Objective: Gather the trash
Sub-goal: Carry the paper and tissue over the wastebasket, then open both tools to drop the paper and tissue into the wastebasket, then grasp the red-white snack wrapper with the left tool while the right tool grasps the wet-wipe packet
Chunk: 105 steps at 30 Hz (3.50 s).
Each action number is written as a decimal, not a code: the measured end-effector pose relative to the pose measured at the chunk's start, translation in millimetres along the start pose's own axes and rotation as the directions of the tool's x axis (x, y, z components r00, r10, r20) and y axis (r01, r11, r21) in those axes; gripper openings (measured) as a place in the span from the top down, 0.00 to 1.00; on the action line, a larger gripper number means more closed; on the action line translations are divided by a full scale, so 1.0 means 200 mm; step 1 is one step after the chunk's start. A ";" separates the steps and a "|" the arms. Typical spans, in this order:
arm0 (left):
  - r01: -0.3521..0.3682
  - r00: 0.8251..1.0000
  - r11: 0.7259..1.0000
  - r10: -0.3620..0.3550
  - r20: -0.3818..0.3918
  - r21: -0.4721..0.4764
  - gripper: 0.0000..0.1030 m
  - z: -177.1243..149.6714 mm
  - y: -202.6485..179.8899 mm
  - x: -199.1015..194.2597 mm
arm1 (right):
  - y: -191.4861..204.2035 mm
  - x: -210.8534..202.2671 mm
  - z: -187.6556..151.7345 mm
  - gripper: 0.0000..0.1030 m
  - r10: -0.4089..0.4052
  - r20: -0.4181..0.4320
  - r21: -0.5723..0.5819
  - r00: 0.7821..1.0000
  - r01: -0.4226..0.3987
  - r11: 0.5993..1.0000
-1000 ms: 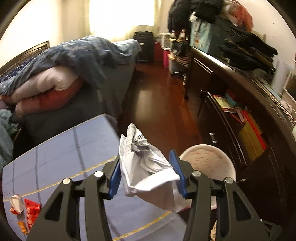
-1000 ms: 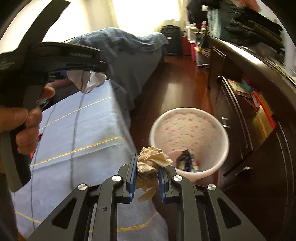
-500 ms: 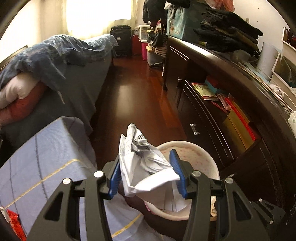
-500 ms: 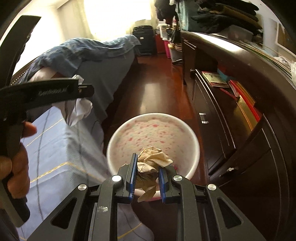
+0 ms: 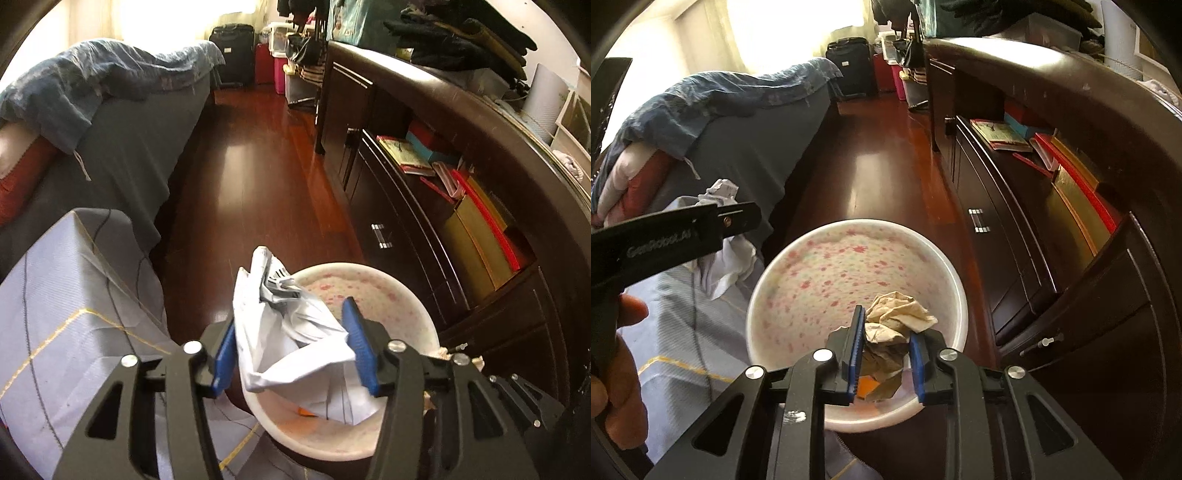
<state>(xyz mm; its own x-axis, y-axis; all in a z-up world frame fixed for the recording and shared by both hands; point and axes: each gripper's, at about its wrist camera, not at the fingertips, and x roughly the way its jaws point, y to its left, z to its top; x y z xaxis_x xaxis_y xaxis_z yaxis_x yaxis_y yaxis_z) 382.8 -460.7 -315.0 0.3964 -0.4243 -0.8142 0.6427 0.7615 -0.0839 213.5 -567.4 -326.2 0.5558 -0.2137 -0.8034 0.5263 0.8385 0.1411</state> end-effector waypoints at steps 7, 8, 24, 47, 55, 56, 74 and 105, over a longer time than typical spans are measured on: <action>0.017 1.000 0.999 -0.017 0.005 -0.032 0.22 0.01 0.04 0.03 | -0.04 0.09 0.02 0.40 0.004 0.004 0.028 1.000 -0.004 1.000; 0.015 1.000 0.999 -0.014 0.013 -0.032 0.19 0.02 0.04 0.02 | -0.04 0.10 0.02 0.39 0.006 0.002 0.031 1.000 -0.006 0.999; -0.009 0.997 0.999 0.012 0.075 -0.044 0.14 0.02 0.08 -0.18 | 0.01 0.01 -0.03 0.32 0.014 -0.015 0.039 1.000 -0.014 0.999; -0.226 0.954 0.941 0.266 0.137 -0.251 0.08 -0.31 0.77 -0.78 | 0.65 -0.44 -0.20 0.15 0.195 -0.020 -0.189 0.981 -0.195 0.962; -0.327 0.916 0.872 0.387 0.106 -0.364 0.08 -0.50 1.13 -0.98 | 0.98 -0.52 -0.31 0.15 0.278 -0.064 -0.300 0.958 -0.285 0.910; -0.344 0.907 0.860 0.408 0.103 -0.378 0.08 -0.52 1.17 -1.00 | 1.02 -0.53 -0.33 0.15 0.287 -0.071 -0.318 0.955 -0.294 0.902; -0.518 0.809 0.622 0.580 -0.099 -0.588 0.06 -0.95 2.00 -1.16 | 1.48 -0.58 -0.56 0.15 0.337 -0.179 -0.467 0.924 -0.382 0.798; -0.464 0.844 0.590 0.522 -0.126 -0.661 0.32 -1.16 2.23 -1.10 | 2.13 -0.51 -0.93 0.58 0.340 -0.269 -0.644 0.901 -0.431 0.632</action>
<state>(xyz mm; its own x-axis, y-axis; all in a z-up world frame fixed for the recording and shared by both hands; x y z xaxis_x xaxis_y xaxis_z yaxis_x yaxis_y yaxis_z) 430.3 86.6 -305.8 0.5868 0.1011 -0.8034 -0.2377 0.9700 -0.0516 261.1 -96.0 -291.0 0.5070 0.2274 -0.8314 -0.3208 0.9451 0.0629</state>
